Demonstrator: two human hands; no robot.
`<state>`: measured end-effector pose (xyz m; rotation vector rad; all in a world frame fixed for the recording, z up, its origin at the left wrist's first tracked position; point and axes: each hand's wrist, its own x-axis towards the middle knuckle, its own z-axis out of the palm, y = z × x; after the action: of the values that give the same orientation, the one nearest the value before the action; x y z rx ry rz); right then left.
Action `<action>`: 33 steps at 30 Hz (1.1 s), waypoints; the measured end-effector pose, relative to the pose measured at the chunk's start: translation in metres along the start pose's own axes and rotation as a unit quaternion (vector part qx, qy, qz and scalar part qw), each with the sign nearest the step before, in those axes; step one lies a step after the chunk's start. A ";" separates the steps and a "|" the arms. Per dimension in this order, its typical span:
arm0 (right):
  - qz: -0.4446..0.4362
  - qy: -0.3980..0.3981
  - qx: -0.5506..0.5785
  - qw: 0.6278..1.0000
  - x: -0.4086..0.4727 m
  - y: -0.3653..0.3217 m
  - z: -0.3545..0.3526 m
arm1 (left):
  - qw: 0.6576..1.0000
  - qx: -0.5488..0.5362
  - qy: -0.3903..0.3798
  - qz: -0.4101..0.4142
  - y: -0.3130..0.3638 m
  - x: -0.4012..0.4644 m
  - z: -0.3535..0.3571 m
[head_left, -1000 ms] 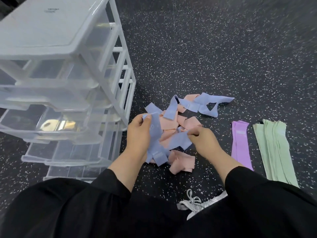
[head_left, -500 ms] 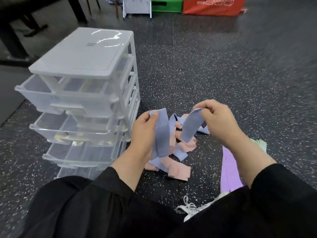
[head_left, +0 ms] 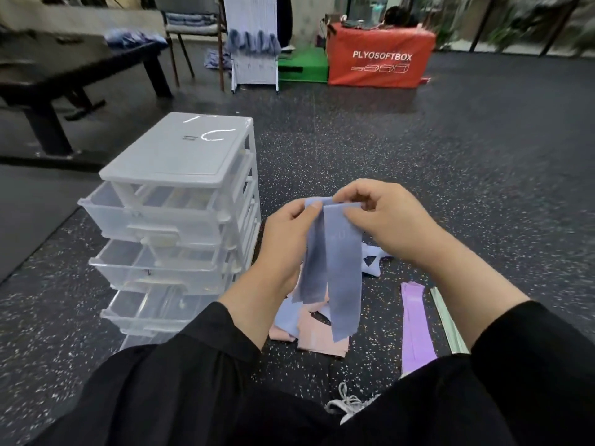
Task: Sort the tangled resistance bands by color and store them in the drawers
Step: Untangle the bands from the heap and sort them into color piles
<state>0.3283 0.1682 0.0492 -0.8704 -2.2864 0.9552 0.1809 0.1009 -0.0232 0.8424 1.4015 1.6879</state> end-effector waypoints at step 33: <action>0.162 0.104 0.213 0.958 -0.077 0.111 0.008 | 0.997 -0.007 -0.066 0.051 0.044 0.016 0.136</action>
<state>0.4143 0.1705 -0.0557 -1.1066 -1.6981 1.3617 0.2838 0.1754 0.0446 1.0125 1.2756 1.6839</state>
